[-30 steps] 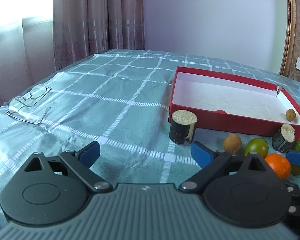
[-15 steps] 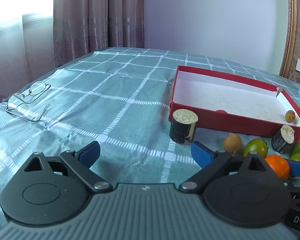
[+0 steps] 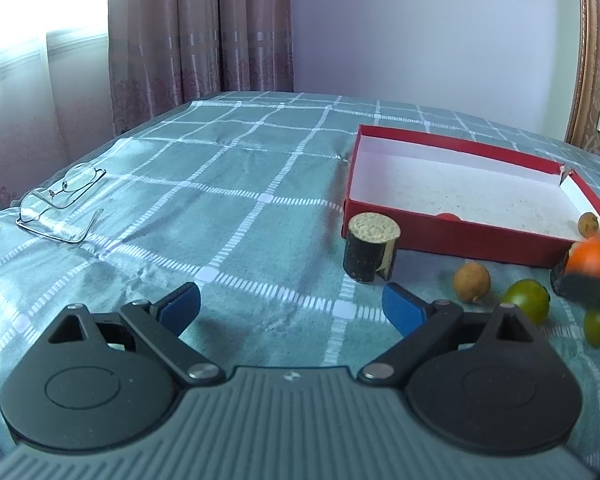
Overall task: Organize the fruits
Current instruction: 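Grasp the mandarin orange with the right gripper and lift it, then lower the orange into the tray and open the right gripper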
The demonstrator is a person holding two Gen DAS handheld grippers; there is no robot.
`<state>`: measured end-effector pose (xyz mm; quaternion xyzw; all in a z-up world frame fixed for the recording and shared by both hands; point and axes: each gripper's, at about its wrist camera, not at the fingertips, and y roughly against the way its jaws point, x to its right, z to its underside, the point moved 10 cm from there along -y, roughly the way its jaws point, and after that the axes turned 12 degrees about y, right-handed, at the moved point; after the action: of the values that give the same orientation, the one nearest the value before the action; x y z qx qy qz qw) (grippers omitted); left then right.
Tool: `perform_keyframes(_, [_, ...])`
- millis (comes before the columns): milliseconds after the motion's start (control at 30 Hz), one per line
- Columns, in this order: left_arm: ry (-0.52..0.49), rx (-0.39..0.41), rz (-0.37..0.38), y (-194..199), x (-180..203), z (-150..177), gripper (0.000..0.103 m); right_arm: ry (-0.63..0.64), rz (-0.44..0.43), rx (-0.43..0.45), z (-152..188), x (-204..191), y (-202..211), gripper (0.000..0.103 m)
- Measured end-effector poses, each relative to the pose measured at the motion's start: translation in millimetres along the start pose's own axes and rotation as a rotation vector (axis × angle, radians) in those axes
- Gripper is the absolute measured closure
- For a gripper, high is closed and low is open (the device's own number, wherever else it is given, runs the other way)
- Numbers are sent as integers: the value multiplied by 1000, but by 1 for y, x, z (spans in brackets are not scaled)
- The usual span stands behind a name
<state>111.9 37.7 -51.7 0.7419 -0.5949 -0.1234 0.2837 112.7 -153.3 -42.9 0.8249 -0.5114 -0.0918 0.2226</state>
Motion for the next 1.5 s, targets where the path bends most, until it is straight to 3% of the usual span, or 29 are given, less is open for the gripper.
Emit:
perform_keyframes(167, [-24,2,-5,-1,4,0,6,-23,62,20,-28,36,-13,61])
perform_keyframes(367, [-28,-5,-9,-3,4,2,6,-43,152,-42,-37,71,-57,61])
perform_keyframes(533, [-37,-16,-8,-5,4,2,6,-21,276,-71,-31,78,-76,61])
perform_keyframes(900, [-54,-13,-18,-6,7,3,6,18,379,-119,-19,84,-95,61])
perform_keyframes(1500, [-54,-7,-28,-5,6,4,6,-7,409,-122,-17,91,-97,60])
